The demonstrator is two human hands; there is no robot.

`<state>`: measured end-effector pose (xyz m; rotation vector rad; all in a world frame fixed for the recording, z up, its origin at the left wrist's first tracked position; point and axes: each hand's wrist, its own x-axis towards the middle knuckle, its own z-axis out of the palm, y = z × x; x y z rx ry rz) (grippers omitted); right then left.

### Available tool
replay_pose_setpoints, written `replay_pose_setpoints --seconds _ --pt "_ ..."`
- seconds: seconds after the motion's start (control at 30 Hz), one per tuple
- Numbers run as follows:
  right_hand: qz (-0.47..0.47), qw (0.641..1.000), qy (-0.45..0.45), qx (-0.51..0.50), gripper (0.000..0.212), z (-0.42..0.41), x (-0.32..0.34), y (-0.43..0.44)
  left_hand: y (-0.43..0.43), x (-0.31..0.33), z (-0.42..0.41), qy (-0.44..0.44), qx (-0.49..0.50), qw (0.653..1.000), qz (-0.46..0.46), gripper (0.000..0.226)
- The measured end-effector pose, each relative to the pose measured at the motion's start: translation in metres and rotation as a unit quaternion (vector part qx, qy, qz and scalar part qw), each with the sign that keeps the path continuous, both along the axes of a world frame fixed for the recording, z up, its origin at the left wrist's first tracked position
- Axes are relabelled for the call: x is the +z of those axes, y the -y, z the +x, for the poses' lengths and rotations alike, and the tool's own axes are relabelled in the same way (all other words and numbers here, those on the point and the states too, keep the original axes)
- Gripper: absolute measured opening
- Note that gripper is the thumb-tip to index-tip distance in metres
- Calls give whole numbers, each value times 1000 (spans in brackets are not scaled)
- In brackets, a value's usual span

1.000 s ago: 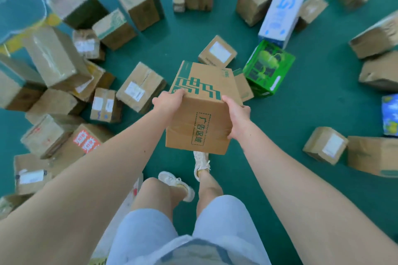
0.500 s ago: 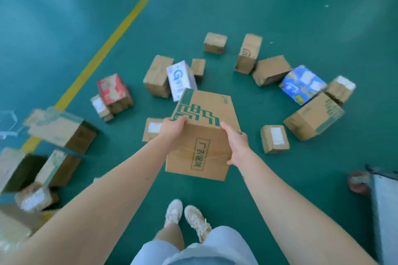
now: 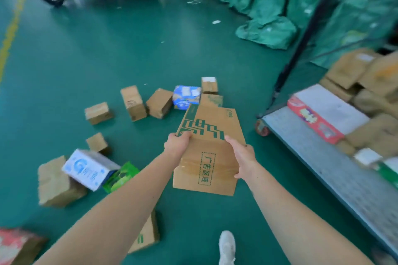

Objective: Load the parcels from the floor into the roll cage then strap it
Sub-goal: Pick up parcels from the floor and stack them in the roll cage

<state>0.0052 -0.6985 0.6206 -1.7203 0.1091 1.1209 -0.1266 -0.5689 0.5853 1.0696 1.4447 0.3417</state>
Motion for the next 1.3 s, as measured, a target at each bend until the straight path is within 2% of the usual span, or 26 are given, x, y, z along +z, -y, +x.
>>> replay_pose_setpoints --seconds 0.13,0.27,0.4,0.57,0.7,0.8,0.87,0.97,1.13,1.2,1.3 --pt "9 995 16 -98 51 50 12 55 33 18 76 12 -99 995 13 68" --pt "22 984 19 -175 53 100 21 108 67 19 152 24 -169 985 17 89" --pt "31 972 27 -233 53 158 28 163 121 42 223 38 -234 971 29 59" --pt "41 958 43 -280 50 242 37 235 182 48 328 52 -291 954 44 68" --pt "58 943 67 -319 56 302 43 283 231 58 397 80 -314 945 48 43" --pt "51 933 82 -348 61 345 48 315 262 64 449 101 -342 933 43 42" --pt "47 929 80 -359 62 370 50 332 277 68 480 106 -353 929 34 52" --pt "55 921 80 -377 56 406 51 349 292 70 526 114 -367 922 44 36" --pt "66 904 86 -415 54 475 43 355 298 66 604 109 -397 909 65 40" --pt "70 901 85 -419 57 508 41 351 294 63 638 105 -407 905 64 49" --pt "72 890 103 -438 71 561 38 339 283 61 697 109 -423 896 78 41"
